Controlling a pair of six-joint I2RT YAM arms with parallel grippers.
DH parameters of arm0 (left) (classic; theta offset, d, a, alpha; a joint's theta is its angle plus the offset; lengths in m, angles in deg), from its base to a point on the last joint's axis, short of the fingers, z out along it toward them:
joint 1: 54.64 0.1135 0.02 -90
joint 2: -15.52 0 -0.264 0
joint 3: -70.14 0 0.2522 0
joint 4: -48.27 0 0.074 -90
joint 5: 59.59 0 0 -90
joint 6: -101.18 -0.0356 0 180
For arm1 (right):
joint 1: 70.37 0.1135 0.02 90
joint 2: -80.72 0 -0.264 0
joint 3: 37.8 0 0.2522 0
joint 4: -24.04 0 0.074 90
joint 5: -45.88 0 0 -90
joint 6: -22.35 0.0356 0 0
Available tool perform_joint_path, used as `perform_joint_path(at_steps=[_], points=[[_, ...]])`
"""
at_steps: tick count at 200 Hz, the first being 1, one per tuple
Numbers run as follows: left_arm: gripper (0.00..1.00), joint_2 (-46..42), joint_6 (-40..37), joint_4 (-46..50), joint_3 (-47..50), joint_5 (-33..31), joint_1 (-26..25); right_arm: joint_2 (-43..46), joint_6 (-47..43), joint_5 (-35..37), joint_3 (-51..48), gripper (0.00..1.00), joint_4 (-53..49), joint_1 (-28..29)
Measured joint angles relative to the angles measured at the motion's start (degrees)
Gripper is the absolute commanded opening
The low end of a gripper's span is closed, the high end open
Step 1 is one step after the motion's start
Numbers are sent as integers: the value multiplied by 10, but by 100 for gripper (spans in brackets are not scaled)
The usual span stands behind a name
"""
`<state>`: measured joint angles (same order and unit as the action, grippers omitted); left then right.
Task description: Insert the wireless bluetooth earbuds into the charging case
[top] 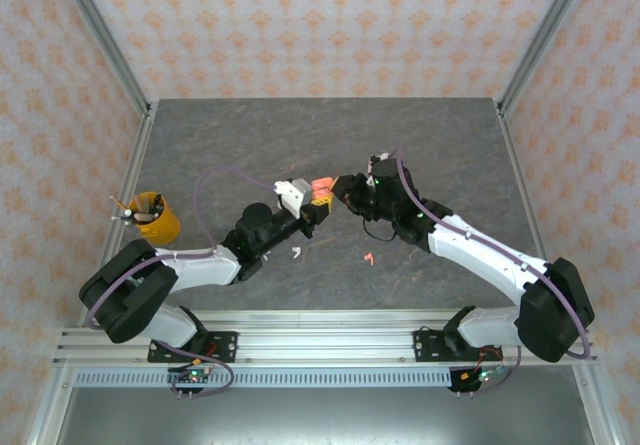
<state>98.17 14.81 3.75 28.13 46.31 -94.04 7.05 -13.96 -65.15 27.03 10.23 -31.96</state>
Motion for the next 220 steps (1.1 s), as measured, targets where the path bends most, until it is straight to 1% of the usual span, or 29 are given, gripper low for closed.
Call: perform_joint_path(at_steps=[20,74,100,135,179,202,220], points=[[0,0,0,2,0,0,0,0,-12,0,5,11,-13,0],[0,0,0,3,0,0,-3,8,-35,7,13,6,-43,0],[0,0,0,3,0,0,-6,26,-43,15,13,5,-66,-1],[0,0,-1,4,0,-5,-6,58,-49,22,8,5,-90,-24],[0,-3,-3,14,0,-20,-6,80,-64,28,-26,5,-109,-36],[0,-12,-5,19,0,-32,-6,70,-75,29,-67,5,-114,-36],[0,-20,-5,20,0,-40,-6,43,-79,30,-98,5,-112,-36]])
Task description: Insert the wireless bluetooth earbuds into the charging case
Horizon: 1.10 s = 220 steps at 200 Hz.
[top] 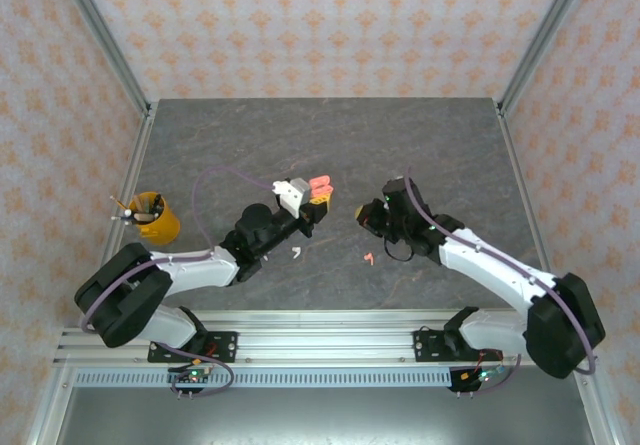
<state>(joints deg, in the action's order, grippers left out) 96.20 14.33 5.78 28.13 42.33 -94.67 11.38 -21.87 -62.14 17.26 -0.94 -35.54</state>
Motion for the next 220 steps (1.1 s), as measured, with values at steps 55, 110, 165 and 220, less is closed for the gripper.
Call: perform_joint_path(at_steps=[55,110,165,220], points=[[0,-15,-2,13,0,-16,0,-123,-4,-19,-36,5,53,0],[0,-19,-2,21,0,-24,0,-193,-2,-42,-35,29,102,0],[0,-20,-2,21,0,-32,0,-181,3,-47,-26,48,101,0],[0,-29,-2,21,0,-35,0,-114,-30,-16,23,52,30,0]])
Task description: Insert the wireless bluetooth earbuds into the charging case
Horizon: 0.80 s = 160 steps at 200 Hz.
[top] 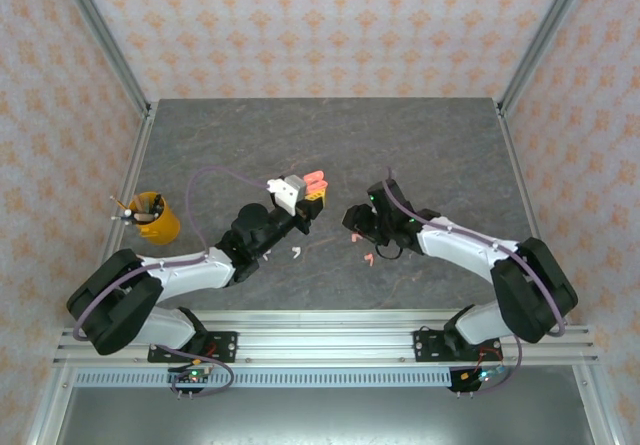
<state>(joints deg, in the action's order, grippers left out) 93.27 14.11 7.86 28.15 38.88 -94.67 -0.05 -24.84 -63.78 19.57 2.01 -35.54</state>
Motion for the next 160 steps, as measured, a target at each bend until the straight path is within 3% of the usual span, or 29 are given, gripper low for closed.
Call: perform_joint_path(at_steps=[61,160], points=[[0,-11,-7,1,2,-6,0,-23,-41,47,22,52,-64,0],[0,-17,-15,12,5,-15,0,-61,-46,48,21,55,-85,0]])
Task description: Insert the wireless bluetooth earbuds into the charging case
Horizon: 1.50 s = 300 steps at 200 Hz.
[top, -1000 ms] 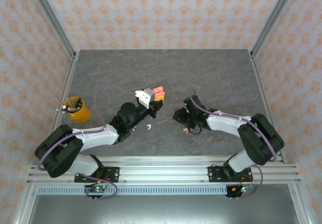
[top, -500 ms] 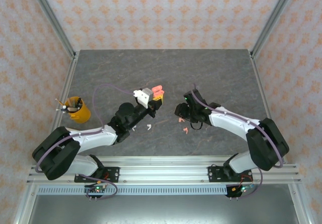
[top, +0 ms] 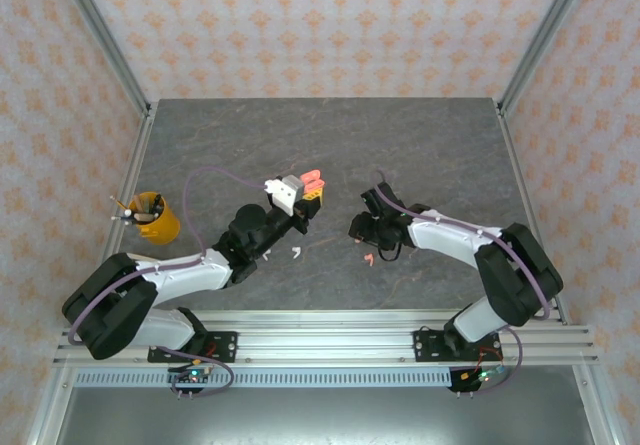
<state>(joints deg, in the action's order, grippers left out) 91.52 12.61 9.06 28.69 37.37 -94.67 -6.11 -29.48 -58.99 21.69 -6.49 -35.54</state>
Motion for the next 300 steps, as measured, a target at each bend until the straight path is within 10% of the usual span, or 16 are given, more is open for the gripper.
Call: perform_joint_path(at_steps=[196,300], points=[[0,-21,0,14,2,-2,0,-82,-127,28,75,55,-59,0],[0,-21,-4,14,8,-2,4,-98,-139,0,78,25,-54,5]])
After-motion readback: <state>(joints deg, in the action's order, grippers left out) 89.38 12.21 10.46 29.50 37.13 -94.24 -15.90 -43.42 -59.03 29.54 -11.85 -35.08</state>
